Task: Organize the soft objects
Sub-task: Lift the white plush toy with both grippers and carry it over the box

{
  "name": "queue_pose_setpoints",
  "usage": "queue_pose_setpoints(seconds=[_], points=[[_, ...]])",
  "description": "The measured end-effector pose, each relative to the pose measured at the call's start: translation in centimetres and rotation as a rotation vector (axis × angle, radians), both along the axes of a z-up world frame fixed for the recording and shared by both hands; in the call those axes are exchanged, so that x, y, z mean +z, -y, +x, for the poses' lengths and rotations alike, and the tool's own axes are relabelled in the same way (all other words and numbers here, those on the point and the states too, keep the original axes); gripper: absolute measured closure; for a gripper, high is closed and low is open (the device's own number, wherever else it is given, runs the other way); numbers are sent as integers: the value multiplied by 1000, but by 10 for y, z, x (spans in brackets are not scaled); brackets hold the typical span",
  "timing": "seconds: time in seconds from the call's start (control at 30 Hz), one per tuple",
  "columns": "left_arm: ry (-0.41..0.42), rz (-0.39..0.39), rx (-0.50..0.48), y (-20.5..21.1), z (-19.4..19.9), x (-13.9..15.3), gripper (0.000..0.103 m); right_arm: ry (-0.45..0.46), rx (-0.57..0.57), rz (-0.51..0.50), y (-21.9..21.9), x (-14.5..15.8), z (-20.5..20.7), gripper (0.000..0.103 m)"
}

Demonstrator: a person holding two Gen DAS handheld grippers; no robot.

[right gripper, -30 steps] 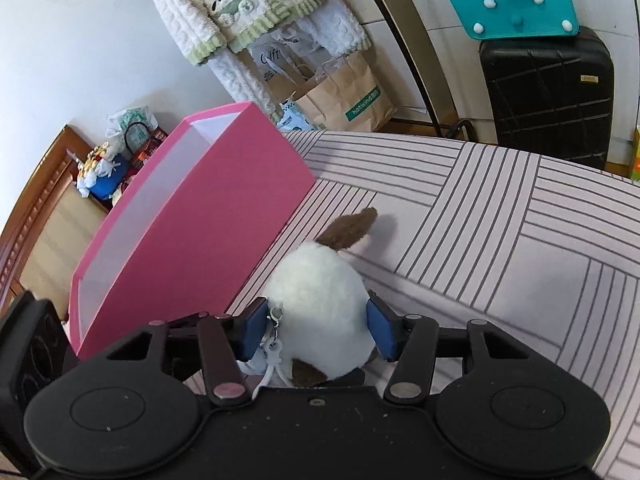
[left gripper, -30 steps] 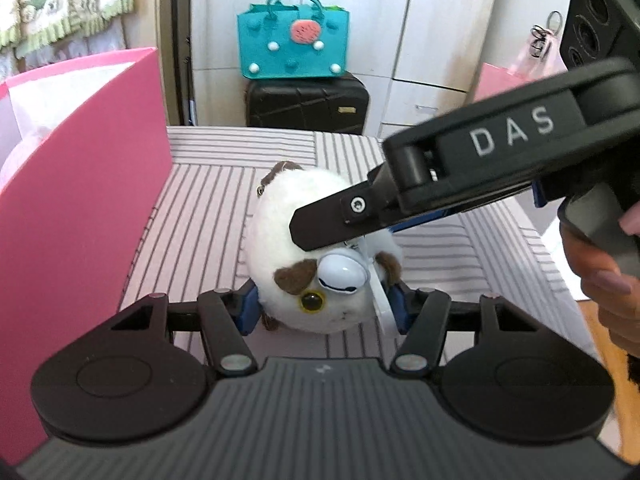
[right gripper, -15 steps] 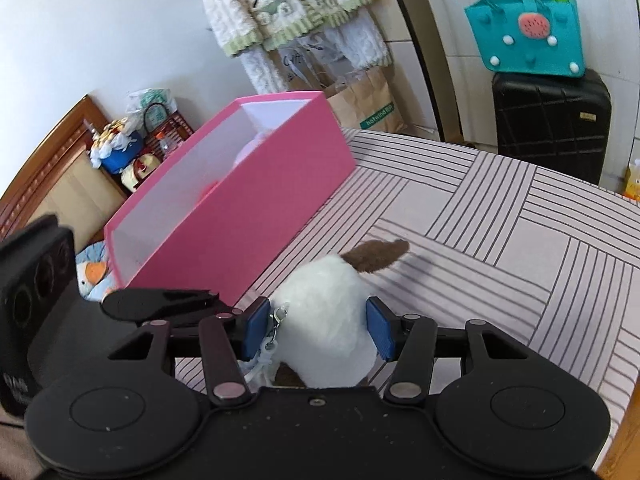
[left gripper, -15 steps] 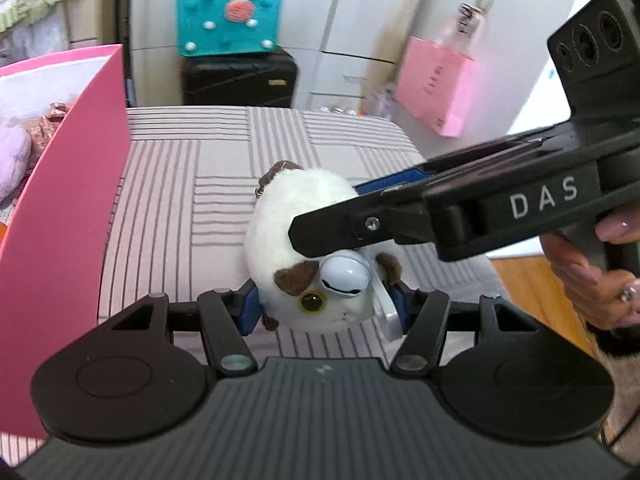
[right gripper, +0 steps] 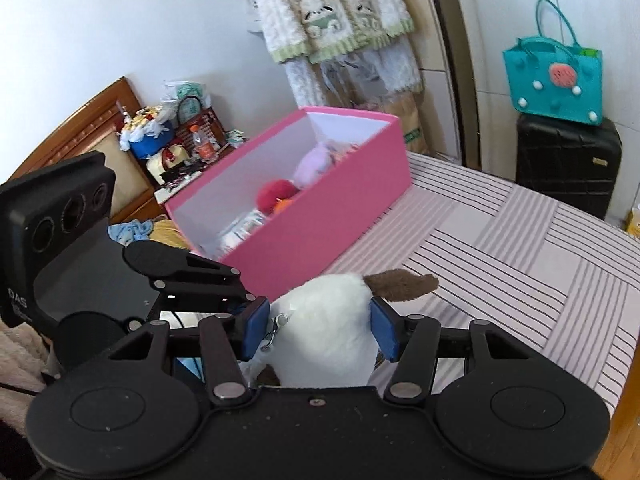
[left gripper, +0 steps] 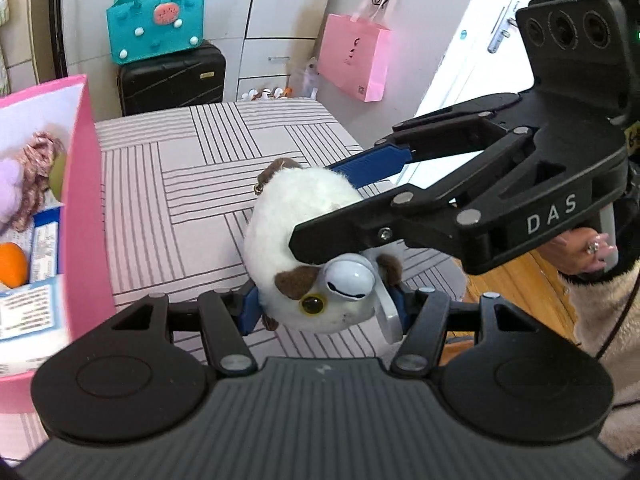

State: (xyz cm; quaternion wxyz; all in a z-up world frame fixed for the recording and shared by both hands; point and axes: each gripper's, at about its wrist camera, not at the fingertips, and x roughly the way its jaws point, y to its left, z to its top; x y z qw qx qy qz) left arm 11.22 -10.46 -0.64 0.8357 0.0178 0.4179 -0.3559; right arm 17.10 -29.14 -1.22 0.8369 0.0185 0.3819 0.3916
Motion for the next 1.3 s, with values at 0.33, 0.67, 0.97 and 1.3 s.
queue_pose_setpoints(seconds=[0.33, 0.67, 0.97, 1.3], points=[[109, 19, -14, -43, -27, 42, 44, 110, 77, 27, -38, 47, -20, 41], [166, 36, 71, -90, -31, 58, 44, 103, 180, 23, -93, 58, -3, 40], [175, 38, 150, -132, -8, 58, 43, 101, 236, 38, -137, 55, 39, 39], [149, 105, 305, -168, 39, 22, 42, -23, 289, 23, -200, 17, 104, 42]])
